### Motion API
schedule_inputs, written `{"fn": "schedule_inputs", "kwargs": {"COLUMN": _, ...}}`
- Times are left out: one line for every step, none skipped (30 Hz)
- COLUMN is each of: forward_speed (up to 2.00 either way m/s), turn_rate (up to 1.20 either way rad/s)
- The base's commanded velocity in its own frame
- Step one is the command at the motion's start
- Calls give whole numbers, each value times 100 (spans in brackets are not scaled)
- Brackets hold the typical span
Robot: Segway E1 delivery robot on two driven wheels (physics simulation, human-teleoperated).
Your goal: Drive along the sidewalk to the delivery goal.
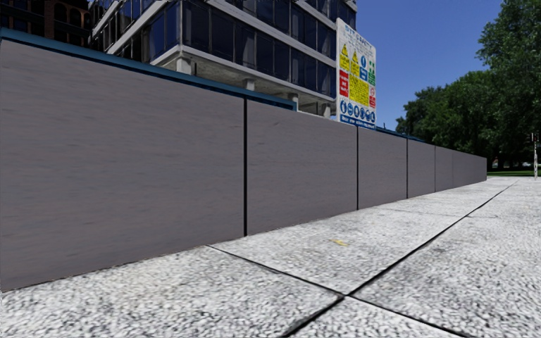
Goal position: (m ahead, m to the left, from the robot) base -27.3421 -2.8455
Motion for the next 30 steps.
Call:
{"fn": "schedule_inputs", "kwargs": {"forward_speed": 200, "turn_rate": -48}}
{"fn": "schedule_inputs", "kwargs": {"forward_speed": 200, "turn_rate": -48}}
{"fn": "schedule_inputs", "kwargs": {"forward_speed": 200, "turn_rate": -48}}
{"fn": "schedule_inputs", "kwargs": {"forward_speed": 200, "turn_rate": -48}}
{"fn": "schedule_inputs", "kwargs": {"forward_speed": 200, "turn_rate": -48}}
{"fn": "schedule_inputs", "kwargs": {"forward_speed": 200, "turn_rate": -48}}
{"fn": "schedule_inputs", "kwargs": {"forward_speed": 200, "turn_rate": -48}}
{"fn": "schedule_inputs", "kwargs": {"forward_speed": 200, "turn_rate": -48}}
{"fn": "schedule_inputs", "kwargs": {"forward_speed": 200, "turn_rate": -48}}
{"fn": "schedule_inputs", "kwargs": {"forward_speed": 200, "turn_rate": -48}}
{"fn": "schedule_inputs", "kwargs": {"forward_speed": 200, "turn_rate": -48}}
{"fn": "schedule_inputs", "kwargs": {"forward_speed": 200, "turn_rate": -51}}
{"fn": "schedule_inputs", "kwargs": {"forward_speed": 200, "turn_rate": -58}}
{"fn": "schedule_inputs", "kwargs": {"forward_speed": 200, "turn_rate": -62}}
{"fn": "schedule_inputs", "kwargs": {"forward_speed": 200, "turn_rate": -62}}
{"fn": "schedule_inputs", "kwargs": {"forward_speed": 200, "turn_rate": -64}}
{"fn": "schedule_inputs", "kwargs": {"forward_speed": 200, "turn_rate": -64}}
{"fn": "schedule_inputs", "kwargs": {"forward_speed": 200, "turn_rate": -64}}
{"fn": "schedule_inputs", "kwargs": {"forward_speed": 200, "turn_rate": -64}}
{"fn": "schedule_inputs", "kwargs": {"forward_speed": 200, "turn_rate": -64}}
{"fn": "schedule_inputs", "kwargs": {"forward_speed": 200, "turn_rate": -64}}
{"fn": "schedule_inputs", "kwargs": {"forward_speed": 200, "turn_rate": -64}}
{"fn": "schedule_inputs", "kwargs": {"forward_speed": 200, "turn_rate": -64}}
{"fn": "schedule_inputs", "kwargs": {"forward_speed": 200, "turn_rate": -64}}
{"fn": "schedule_inputs", "kwargs": {"forward_speed": 200, "turn_rate": -64}}
{"fn": "schedule_inputs", "kwargs": {"forward_speed": 200, "turn_rate": -64}}
{"fn": "schedule_inputs", "kwargs": {"forward_speed": 200, "turn_rate": -64}}
{"fn": "schedule_inputs", "kwargs": {"forward_speed": 200, "turn_rate": -64}}
{"fn": "schedule_inputs", "kwargs": {"forward_speed": 200, "turn_rate": -64}}
{"fn": "schedule_inputs", "kwargs": {"forward_speed": 200, "turn_rate": -64}}
